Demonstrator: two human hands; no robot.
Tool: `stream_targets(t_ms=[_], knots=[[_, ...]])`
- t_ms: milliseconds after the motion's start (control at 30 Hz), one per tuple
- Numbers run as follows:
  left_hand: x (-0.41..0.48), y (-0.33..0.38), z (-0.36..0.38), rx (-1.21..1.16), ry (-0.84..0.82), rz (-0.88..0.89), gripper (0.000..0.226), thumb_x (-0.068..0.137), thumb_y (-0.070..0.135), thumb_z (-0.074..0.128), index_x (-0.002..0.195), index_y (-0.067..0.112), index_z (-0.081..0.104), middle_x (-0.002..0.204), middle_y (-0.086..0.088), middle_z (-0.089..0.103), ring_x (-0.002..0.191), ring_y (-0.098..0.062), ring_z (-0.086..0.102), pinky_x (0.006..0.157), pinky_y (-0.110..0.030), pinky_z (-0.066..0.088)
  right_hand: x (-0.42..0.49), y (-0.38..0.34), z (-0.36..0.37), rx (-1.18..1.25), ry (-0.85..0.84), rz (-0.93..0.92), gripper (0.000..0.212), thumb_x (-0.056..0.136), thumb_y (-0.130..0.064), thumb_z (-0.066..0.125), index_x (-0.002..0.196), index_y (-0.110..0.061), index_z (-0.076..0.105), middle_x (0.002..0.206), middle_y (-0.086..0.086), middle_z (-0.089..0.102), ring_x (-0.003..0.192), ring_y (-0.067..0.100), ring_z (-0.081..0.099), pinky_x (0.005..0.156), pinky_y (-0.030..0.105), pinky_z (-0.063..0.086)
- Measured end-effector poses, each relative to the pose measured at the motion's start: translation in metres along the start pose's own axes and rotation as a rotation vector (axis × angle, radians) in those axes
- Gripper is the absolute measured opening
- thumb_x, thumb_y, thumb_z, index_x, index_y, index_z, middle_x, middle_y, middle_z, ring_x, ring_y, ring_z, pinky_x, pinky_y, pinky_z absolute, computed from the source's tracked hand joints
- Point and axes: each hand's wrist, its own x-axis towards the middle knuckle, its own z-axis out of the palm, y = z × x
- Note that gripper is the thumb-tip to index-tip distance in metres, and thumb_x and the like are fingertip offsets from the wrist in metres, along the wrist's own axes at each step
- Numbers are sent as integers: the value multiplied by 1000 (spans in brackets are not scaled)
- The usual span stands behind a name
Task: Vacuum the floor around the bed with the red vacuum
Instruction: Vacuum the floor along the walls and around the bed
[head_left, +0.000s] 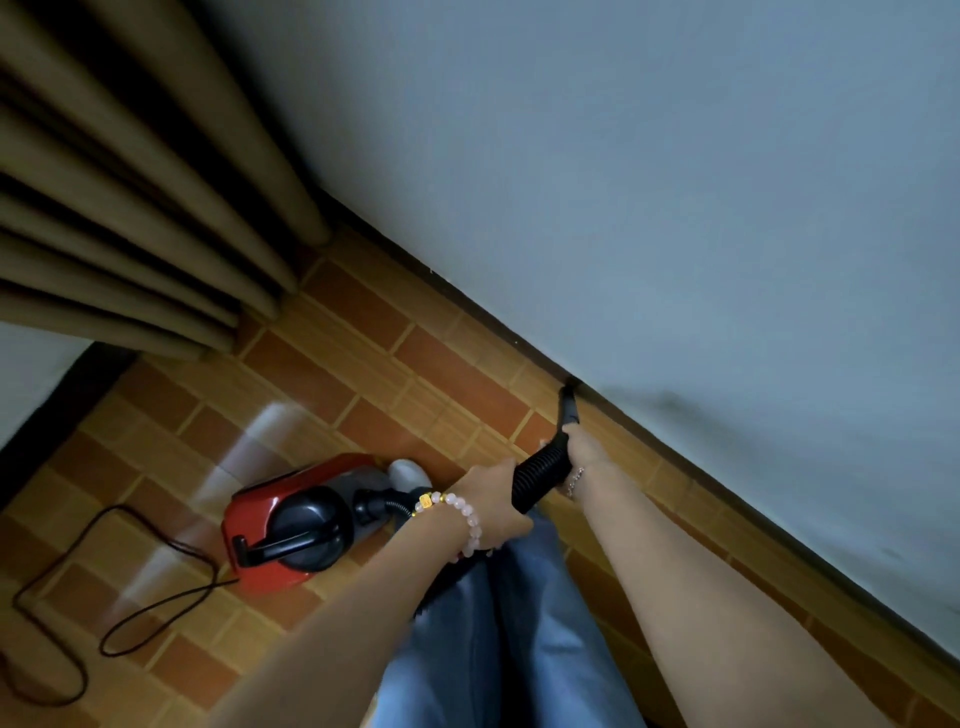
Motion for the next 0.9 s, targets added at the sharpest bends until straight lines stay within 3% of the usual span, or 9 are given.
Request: stream_targets(t_ms=[133,233,333,500,600,700,767,833,900], knots=[[-16,-20,-25,-124,87,-6,23,80,14,57,99,14,43,77,0,52,68,-20,56,58,-27,48,-14,-6,52,-184,-38,-83,32,98,-22,41,125,-5,45,72,8,53,58,19,51,52,30,44],[-26,-42,-46,-208,115,-33,29,81,17,59,104,12,41,84,-5,56,75,-25,56,66,-33,49,-25,-6,91,-261,-33,-81,32,98,-23,45,125,-6,43,68,11,57,53,21,52,50,30,45],[-33,-68,-64,-299,166,-82,41,80,21,62,115,9,44,94,-9,61,73,-23,59,60,-29,48,-34,-3,131,-372,-40,-107,25,99,-23,44,116,-5,43,68,10,58,54,22,51,52,28,43],[-42,-99,-87,-463,285,-100,29,81,19,63,101,12,44,76,3,54,57,-7,53,43,-12,37,-45,3,193,-543,-68,-204,37,96,-24,44,127,-3,41,97,16,65,72,27,57,65,33,45],[-45,-109,-99,-557,329,-106,28,82,17,64,100,14,42,73,0,56,49,-7,53,41,-14,39,-45,0,219,-657,-67,-236,42,97,-20,43,134,-2,39,106,15,62,87,28,59,71,33,48],[-49,-113,-107,-677,352,-111,30,82,12,63,105,11,43,66,-6,58,37,-9,52,41,-25,46,-53,-6,237,-788,-72,-293,36,99,-22,41,129,-4,41,75,6,51,66,21,52,54,26,40],[-50,-115,-111,-707,383,-118,33,81,12,63,108,10,44,68,-7,58,39,-11,53,45,-28,50,-57,-8,252,-836,-85,-325,37,99,-25,41,129,-3,42,70,4,48,58,16,46,56,26,39],[-50,-116,-119,-714,434,-129,36,81,13,62,112,10,44,76,-8,59,48,-14,55,52,-31,51,-61,-11,269,-875,-119,-353,35,98,-27,42,125,-5,43,79,7,58,60,18,51,53,26,40],[-48,-117,-131,-752,481,-140,40,80,14,61,116,13,43,86,-10,61,54,-17,57,55,-33,53,-62,-14,288,-898,-142,-355,45,96,-30,43,134,-7,38,102,11,65,73,23,60,51,26,42]])
